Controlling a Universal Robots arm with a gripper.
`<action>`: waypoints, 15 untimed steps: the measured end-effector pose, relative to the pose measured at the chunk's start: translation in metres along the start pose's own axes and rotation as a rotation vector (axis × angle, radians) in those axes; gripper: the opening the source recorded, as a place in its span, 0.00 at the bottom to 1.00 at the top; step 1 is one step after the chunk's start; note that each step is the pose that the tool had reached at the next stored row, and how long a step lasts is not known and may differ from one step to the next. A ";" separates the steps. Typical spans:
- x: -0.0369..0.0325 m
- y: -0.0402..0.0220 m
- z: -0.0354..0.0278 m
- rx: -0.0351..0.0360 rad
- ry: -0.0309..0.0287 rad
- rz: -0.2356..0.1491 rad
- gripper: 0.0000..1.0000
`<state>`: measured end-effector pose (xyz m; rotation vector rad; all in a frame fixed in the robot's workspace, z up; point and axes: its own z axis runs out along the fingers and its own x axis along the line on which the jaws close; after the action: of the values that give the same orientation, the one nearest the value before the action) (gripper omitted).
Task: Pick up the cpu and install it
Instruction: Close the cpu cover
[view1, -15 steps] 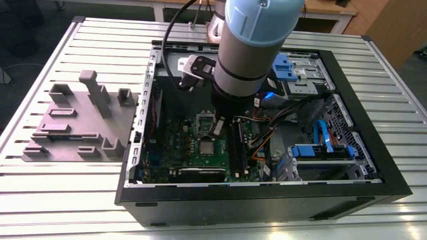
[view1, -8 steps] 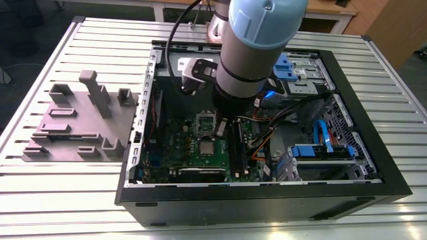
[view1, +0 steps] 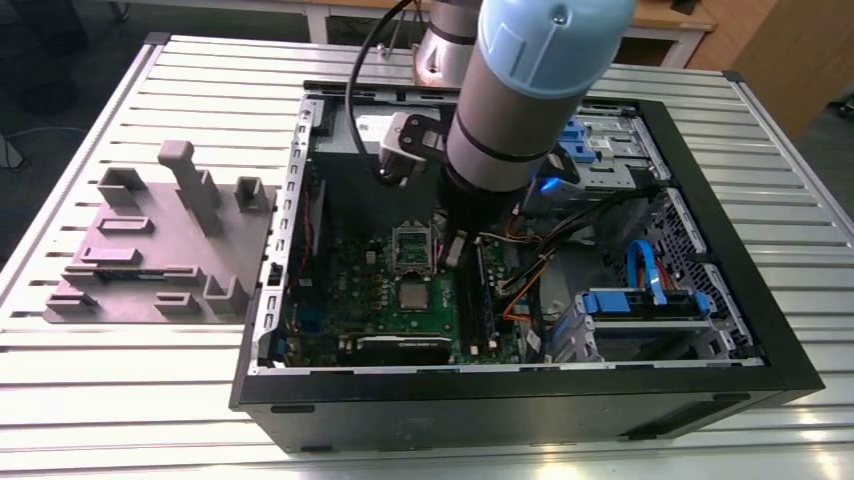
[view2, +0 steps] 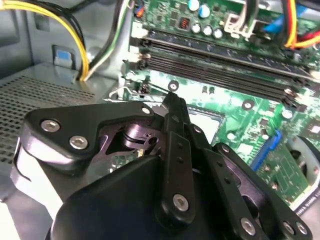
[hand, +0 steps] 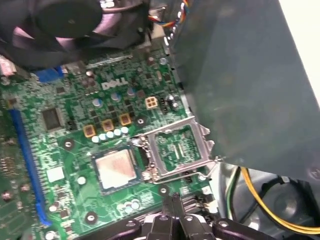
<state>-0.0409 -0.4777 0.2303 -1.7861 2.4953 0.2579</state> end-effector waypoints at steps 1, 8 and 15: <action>-0.0014 -0.0007 0.0008 -0.0010 -0.0030 0.000 0.10; -0.0052 -0.0006 0.0048 -0.0246 -0.0712 -0.003 0.10; -0.0128 -0.0003 0.0138 -0.0291 -0.0862 -0.001 0.10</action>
<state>-0.0371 -0.4635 0.2186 -1.7477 2.4439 0.3648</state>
